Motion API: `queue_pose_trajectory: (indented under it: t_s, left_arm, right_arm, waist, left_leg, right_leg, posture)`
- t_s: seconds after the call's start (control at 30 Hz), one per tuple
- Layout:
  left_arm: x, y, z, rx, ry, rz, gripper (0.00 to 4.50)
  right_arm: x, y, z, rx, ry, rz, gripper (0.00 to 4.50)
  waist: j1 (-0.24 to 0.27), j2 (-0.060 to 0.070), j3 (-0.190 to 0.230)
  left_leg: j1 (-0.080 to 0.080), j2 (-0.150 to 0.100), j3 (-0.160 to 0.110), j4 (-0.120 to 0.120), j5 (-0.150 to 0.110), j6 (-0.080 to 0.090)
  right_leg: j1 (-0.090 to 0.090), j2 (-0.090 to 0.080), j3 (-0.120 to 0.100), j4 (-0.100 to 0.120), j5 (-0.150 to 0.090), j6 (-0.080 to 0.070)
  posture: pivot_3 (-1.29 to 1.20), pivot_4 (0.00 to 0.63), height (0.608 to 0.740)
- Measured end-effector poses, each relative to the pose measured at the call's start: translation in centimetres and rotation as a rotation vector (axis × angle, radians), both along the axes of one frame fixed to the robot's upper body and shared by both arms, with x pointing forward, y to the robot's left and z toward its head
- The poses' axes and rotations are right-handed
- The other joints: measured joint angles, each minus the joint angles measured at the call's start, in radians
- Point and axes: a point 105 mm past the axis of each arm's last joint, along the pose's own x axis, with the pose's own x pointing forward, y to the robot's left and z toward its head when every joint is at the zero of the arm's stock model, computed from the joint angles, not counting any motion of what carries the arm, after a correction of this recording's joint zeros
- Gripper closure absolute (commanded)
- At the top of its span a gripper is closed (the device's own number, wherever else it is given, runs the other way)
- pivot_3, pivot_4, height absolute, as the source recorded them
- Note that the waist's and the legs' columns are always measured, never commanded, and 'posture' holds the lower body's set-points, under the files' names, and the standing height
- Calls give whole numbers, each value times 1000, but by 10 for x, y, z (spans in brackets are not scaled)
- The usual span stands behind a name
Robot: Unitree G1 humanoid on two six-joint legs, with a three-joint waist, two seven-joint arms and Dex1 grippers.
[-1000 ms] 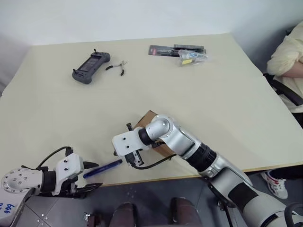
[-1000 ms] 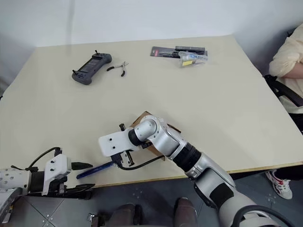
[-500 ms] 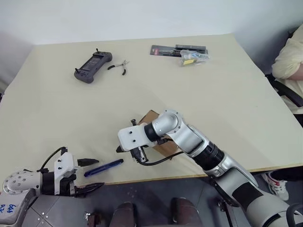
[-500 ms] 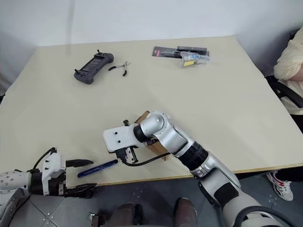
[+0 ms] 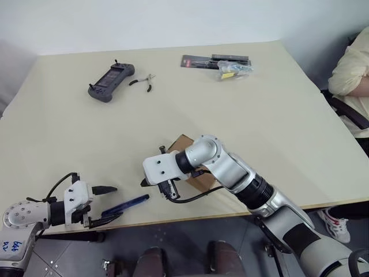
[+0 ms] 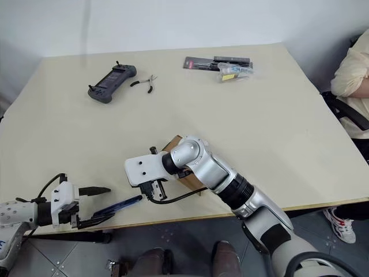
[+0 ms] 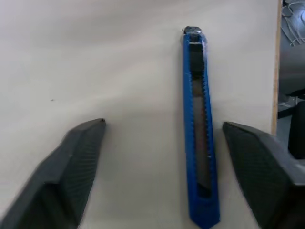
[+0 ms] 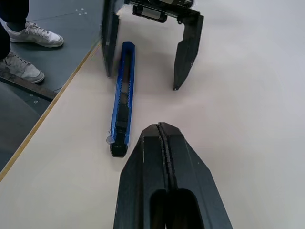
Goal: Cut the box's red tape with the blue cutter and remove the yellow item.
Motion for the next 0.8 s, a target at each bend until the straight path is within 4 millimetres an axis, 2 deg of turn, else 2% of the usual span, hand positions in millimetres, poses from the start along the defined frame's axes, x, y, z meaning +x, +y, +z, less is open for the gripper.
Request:
queue_pose_trajectory:
  t_s: [0.33, 0.4, 0.67, 0.8]
  left_arm:
    - [-4, -1, 2, 7, -1, -6, 4181]
    - [-5, -1, 1, 12, 6, -9, 4482]
    - [-6, -3, 1, 21, -4, -20, 4494]
    - [-10, -5, 1, 42, 27, -28, 3307]
  right_arm:
    - [0, 0, 0, -1, 3, -4, 4500]
    - [0, 1, 0, 1, 4, -1, 4500]
    - [-5, 5, -2, -2, 4, 25, 4500]
    - [-7, 6, -4, -8, 6, 32, 4500]
  waist:
    - [-7, 0, 0]
    - [-9, 0, 0]
    - [-10, 0, 0]
    - [-10, 0, 0]
  left_leg:
    - [1, 1, 5, -3, -3, 0]
    - [1, 1, 7, -4, -3, 0]
    - [1, 1, 7, -4, -3, 0]
    - [1, 1, 8, -4, -3, 0]
  right_leg:
    - [-2, 0, -1, -2, 0, 0]
    - [-3, 0, -1, -3, 0, 0]
    - [-3, 0, -1, -3, 0, 0]
    - [-3, 0, -1, -3, 0, 1]
  posture:
    - [0, 150, 740]
    - [0, 150, 740]
    - [0, 150, 740]
    - [0, 150, 740]
